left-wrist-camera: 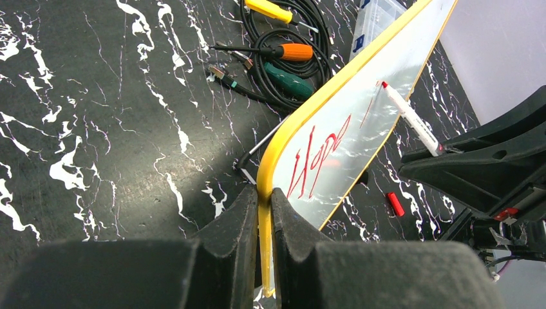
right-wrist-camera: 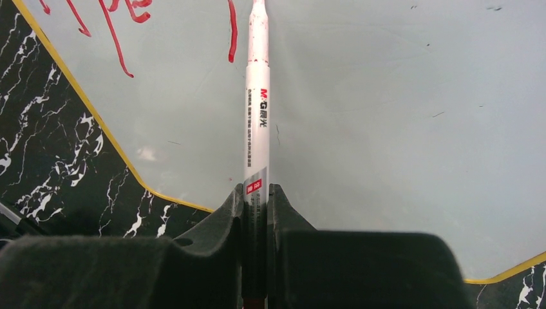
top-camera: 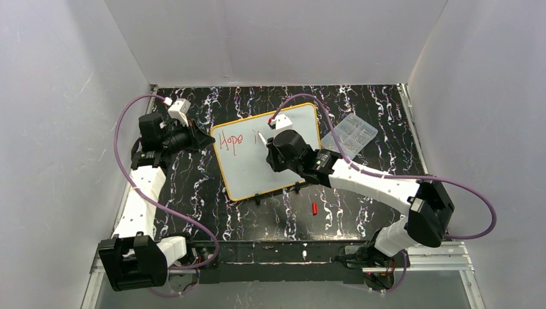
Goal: Write a sentence on the whiteboard
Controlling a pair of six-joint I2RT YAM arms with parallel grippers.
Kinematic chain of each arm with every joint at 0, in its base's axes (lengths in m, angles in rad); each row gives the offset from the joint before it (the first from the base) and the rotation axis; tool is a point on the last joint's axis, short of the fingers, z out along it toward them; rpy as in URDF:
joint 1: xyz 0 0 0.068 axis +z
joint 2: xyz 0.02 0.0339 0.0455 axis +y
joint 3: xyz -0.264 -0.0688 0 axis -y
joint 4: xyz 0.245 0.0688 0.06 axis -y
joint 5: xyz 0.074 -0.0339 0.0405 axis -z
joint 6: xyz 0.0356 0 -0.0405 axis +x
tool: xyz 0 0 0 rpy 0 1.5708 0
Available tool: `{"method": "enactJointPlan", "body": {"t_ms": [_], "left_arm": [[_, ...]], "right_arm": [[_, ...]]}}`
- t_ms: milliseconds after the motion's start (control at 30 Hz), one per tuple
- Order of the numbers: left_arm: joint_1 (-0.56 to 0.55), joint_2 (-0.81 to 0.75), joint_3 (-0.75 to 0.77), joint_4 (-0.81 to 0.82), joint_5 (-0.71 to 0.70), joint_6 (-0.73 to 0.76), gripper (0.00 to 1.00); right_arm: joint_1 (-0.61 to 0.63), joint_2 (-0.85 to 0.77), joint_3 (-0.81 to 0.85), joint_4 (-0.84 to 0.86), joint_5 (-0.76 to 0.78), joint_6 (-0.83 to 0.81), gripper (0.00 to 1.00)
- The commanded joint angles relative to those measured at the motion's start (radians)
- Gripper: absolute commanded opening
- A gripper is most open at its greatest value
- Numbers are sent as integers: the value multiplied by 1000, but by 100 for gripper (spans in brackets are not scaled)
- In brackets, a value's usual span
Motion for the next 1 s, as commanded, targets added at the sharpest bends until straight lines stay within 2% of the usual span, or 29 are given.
{"method": "enactJointPlan", "body": {"t_ms": [0,600,967], "left_arm": [[-7,-26,-2,-5,39,11,0],[-6,-30,-1,-5,39,10,0],[-7,-31,-2,-5,38,11,0]], "right_arm": [[-2,24,28,8,-2,-3,1],[2,-1,-59,-1,-57,67,1],[6,-13,-43,34,-17,56,1]]}}
